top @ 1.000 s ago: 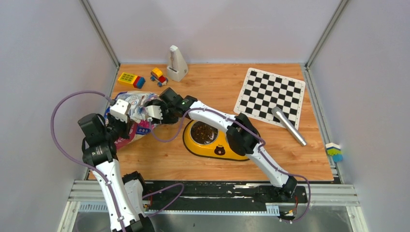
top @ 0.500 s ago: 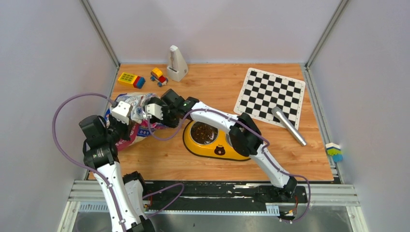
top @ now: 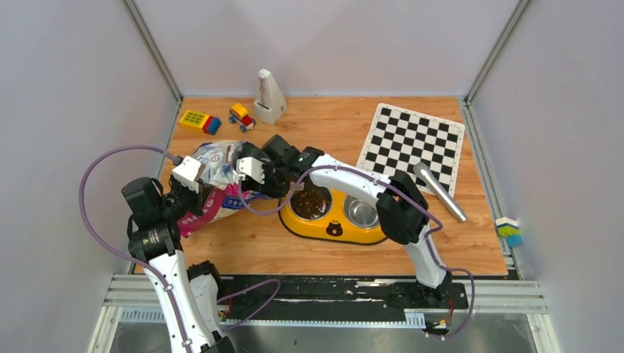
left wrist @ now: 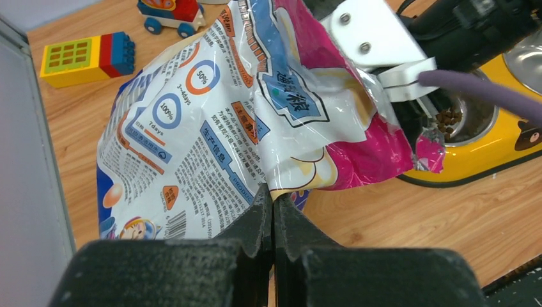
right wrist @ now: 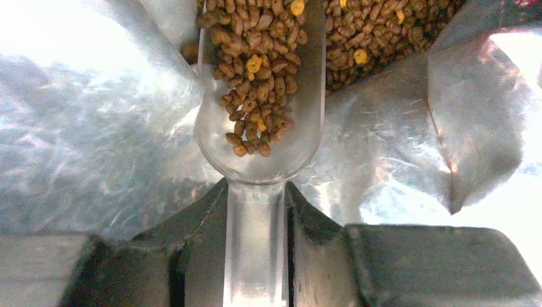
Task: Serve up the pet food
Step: Collect the pet food from the pet food bag.
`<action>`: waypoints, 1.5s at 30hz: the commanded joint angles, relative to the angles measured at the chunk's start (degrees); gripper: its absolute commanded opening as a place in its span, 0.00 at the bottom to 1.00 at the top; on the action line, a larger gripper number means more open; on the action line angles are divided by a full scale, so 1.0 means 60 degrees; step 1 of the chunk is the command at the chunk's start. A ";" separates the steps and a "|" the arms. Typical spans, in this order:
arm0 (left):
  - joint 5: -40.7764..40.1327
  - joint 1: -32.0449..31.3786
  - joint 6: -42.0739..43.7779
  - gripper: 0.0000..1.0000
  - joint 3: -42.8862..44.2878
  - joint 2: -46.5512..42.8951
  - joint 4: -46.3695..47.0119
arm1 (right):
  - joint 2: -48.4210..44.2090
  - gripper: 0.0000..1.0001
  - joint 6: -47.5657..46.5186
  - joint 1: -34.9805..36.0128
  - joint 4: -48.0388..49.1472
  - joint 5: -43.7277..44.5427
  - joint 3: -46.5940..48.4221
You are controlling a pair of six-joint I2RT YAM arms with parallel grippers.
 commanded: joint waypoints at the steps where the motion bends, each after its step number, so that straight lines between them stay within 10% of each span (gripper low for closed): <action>1: 0.0962 -0.0136 -0.0356 0.00 0.0433 -0.0067 0.2013 | -0.1467 0.00 0.0202 0.0363 0.0504 -0.1429 -0.0187; 45: 0.0220 -0.0136 -0.0437 0.00 -0.0154 -0.0163 0.2365 | -0.4103 0.00 0.0575 -0.0826 0.0813 -0.1817 -0.1681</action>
